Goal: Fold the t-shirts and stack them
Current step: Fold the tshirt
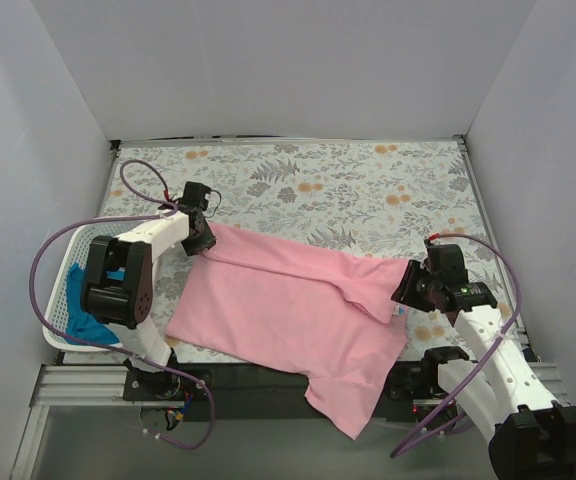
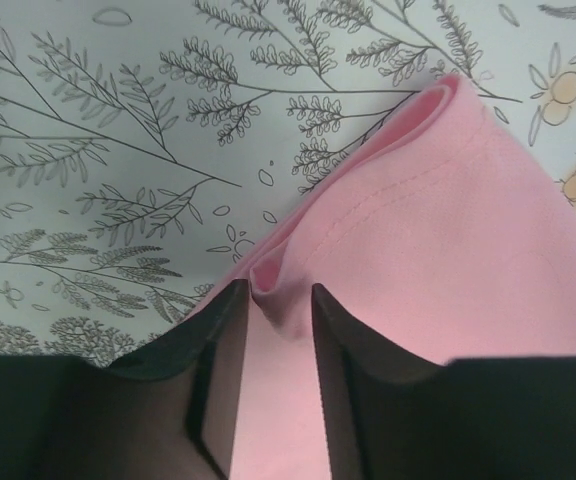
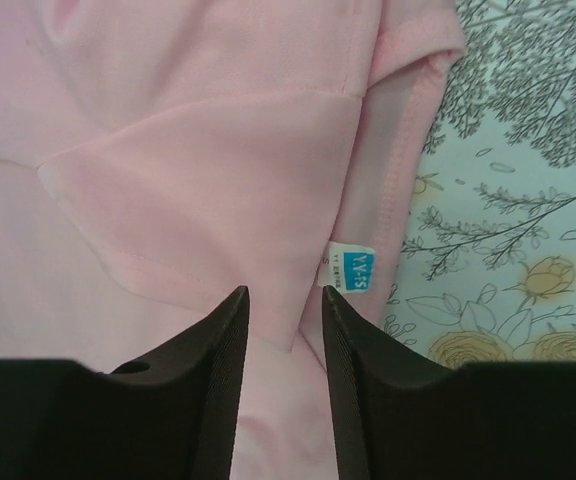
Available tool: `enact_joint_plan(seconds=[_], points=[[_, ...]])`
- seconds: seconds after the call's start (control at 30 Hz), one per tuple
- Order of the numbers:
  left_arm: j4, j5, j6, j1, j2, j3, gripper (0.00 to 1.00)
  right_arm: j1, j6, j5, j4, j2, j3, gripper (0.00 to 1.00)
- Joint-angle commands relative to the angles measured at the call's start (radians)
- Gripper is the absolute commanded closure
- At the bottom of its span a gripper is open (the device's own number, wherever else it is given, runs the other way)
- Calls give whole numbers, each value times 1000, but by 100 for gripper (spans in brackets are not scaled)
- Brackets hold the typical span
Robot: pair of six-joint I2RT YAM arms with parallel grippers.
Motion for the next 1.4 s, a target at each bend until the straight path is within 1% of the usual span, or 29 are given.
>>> enact_joint_plan(seconds=[0.0, 0.03, 0.07, 0.1, 0.23, 0.27, 0.33, 0.47, 0.53, 0.63, 0.73, 0.77, 0.87, 0.93, 1.13, 1.2, 1.3, 1.33, 1.37], points=[[-5, -63, -2, 4, -114, 33, 66, -2, -29, 112, 22, 3, 82, 57], [-1, -63, 7, -2, -127, 36, 62, -2, -37, 130, 25, 26, 111, 55], [-2, -58, 11, -5, -146, 40, 59, -2, -49, 146, 46, 41, 120, 54], [-4, -52, 16, -9, -154, 46, 59, -4, -54, 174, 60, 53, 128, 54], [24, 8, 40, -25, -157, 76, 59, -25, -50, 183, 166, 115, 136, 55], [31, 18, 47, -27, -151, 79, 59, -40, -39, 180, 221, 121, 130, 55], [47, 41, 53, -30, -109, 88, 62, -65, -22, 179, 275, 142, 105, 57], [70, 72, 62, -30, -23, 96, 66, -141, 1, 135, 432, 179, 55, 59], [86, 74, 65, -32, 13, 94, 70, -193, 9, 93, 488, 204, 20, 59], [106, 69, 67, -30, 44, 82, 73, -234, 20, 23, 562, 245, -13, 60], [108, 52, 70, -30, 64, 77, 74, -263, 26, -31, 624, 279, -53, 60], [107, 41, 70, -30, 73, 76, 74, -278, 33, -47, 673, 285, -63, 60], [102, 32, 65, -29, 83, 71, 75, -303, 47, -117, 759, 314, -103, 60], [96, 25, 65, -29, 86, 71, 75, -306, 52, -151, 775, 343, -105, 61], [87, 3, 65, -30, 90, 68, 76, -309, 59, -177, 841, 394, -116, 62], [85, -5, 64, -29, 95, 68, 76, -310, 61, -186, 856, 409, -117, 64], [79, -6, 64, -29, 100, 70, 76, -310, 67, -185, 864, 435, -122, 73], [77, -9, 62, -29, 101, 70, 76, -312, 69, -186, 864, 435, -123, 77], [74, -14, 62, -30, 103, 73, 76, -316, 70, -188, 861, 431, -125, 86]])
